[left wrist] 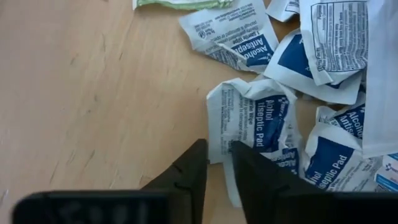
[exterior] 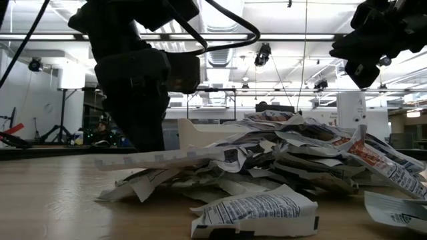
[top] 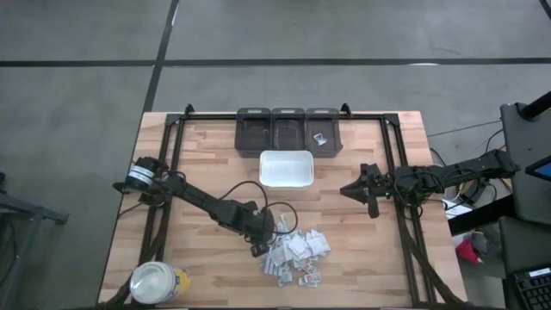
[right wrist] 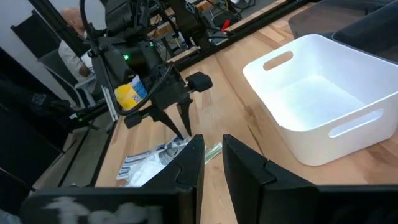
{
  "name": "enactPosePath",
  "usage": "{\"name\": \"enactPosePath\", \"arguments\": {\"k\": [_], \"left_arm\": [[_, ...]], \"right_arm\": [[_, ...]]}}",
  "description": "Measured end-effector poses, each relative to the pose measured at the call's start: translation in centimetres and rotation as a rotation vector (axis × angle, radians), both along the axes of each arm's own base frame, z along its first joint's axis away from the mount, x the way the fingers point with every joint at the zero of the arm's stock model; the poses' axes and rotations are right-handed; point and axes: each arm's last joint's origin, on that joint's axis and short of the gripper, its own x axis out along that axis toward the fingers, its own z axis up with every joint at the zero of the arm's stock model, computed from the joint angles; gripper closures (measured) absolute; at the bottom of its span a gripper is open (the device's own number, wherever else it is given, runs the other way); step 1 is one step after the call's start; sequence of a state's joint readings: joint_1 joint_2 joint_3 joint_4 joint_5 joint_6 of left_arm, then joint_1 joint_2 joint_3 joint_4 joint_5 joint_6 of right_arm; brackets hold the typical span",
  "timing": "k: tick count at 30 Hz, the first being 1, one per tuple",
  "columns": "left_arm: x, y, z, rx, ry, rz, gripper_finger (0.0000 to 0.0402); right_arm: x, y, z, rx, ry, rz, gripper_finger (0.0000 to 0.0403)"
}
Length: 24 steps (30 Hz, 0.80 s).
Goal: Pick & Place First Aid Supplies
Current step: Put the white alcohol pad into the right black bin
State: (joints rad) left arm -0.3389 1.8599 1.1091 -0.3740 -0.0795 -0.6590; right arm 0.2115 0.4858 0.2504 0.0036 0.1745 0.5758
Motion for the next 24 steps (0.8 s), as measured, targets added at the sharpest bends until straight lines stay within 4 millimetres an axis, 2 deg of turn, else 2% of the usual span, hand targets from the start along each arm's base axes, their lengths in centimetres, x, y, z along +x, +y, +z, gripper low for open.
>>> {"name": "enactPosePath", "arguments": {"k": [6, 12, 24], "left_arm": [[-0.1, 0.1, 0.2, -0.005, 0.000, 0.004, 0.0394], [-0.1, -0.1, 1.0, -0.039, -0.019, -0.011, 0.0399], [0.0, -0.1, 1.1, -0.031, -0.032, -0.003, 0.0401]], "right_arm": [[0.0, 0.0, 0.0, 0.000, 0.000, 0.000, 0.0346], [0.0, 0.0, 0.0, 0.000, 0.000, 0.000, 0.0346], [0.0, 0.0, 0.0, 0.000, 0.000, 0.000, 0.0346]]}}
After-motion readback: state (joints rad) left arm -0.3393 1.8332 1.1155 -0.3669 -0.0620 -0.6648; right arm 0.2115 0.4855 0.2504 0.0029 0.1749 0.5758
